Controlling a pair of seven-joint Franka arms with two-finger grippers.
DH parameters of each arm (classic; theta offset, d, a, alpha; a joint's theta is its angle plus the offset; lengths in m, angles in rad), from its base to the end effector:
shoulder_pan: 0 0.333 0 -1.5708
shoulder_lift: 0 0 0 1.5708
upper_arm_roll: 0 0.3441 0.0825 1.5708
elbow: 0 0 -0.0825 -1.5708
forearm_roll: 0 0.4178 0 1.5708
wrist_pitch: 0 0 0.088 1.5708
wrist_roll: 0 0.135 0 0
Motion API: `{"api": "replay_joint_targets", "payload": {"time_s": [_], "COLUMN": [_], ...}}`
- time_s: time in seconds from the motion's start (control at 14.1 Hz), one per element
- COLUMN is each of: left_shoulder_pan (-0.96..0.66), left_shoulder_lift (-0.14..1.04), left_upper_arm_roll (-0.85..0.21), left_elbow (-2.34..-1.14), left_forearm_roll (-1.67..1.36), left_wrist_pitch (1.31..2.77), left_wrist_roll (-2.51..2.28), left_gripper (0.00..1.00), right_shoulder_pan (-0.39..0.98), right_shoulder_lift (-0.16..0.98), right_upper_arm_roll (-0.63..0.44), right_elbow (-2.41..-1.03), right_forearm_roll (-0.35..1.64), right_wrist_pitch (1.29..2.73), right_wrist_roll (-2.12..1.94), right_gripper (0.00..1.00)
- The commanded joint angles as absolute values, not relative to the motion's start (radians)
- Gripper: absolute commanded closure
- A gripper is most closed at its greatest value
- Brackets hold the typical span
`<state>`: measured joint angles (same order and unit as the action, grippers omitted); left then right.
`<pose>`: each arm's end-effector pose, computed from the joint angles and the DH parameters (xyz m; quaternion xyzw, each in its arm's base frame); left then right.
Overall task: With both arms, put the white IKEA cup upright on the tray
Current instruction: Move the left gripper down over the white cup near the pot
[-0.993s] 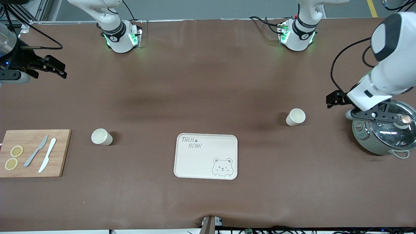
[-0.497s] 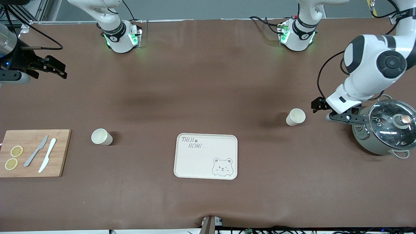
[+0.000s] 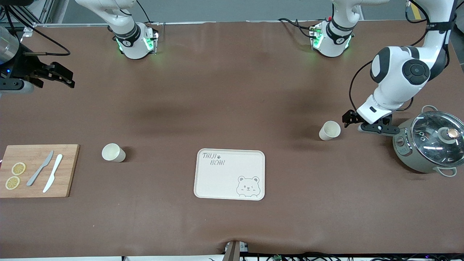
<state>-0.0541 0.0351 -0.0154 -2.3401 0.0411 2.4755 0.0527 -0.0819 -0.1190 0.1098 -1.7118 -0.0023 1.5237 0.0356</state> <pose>0.5435 -0.0373 0.3047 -0.9957 0.0764 -0.0502 0.0128 0.5390 0.0180 0.6166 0.9994 -0.0045 -0.0346 0.0087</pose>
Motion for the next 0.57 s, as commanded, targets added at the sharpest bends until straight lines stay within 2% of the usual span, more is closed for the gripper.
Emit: {"api": "replay_joint_targets", "payload": {"time_s": [0.0, 0.5], "left_shoulder_pan": [-0.032, -0.046], "left_shoulder_lift": [0.021, 0.086], "left_upper_arm_roll": [-0.029, -0.038], "left_elbow": [-2.407, -2.422], "left_forearm_roll": [0.04, 0.037], "left_wrist_pitch": [2.555, 2.634], "left_wrist_roll": [0.063, 0.046], "left_gripper": [0.0, 0.0], "right_shoulder_pan": [-0.075, -0.074], "right_shoulder_lift": [-0.104, -0.104], "right_upper_arm_roll": [0.107, 0.107], "right_elbow": [-1.687, -1.687], "right_forearm_roll": [0.003, 0.003], "right_wrist_pitch": [1.514, 1.514], "right_wrist_roll": [0.055, 0.055], "right_gripper": [0.0, 0.0]}}
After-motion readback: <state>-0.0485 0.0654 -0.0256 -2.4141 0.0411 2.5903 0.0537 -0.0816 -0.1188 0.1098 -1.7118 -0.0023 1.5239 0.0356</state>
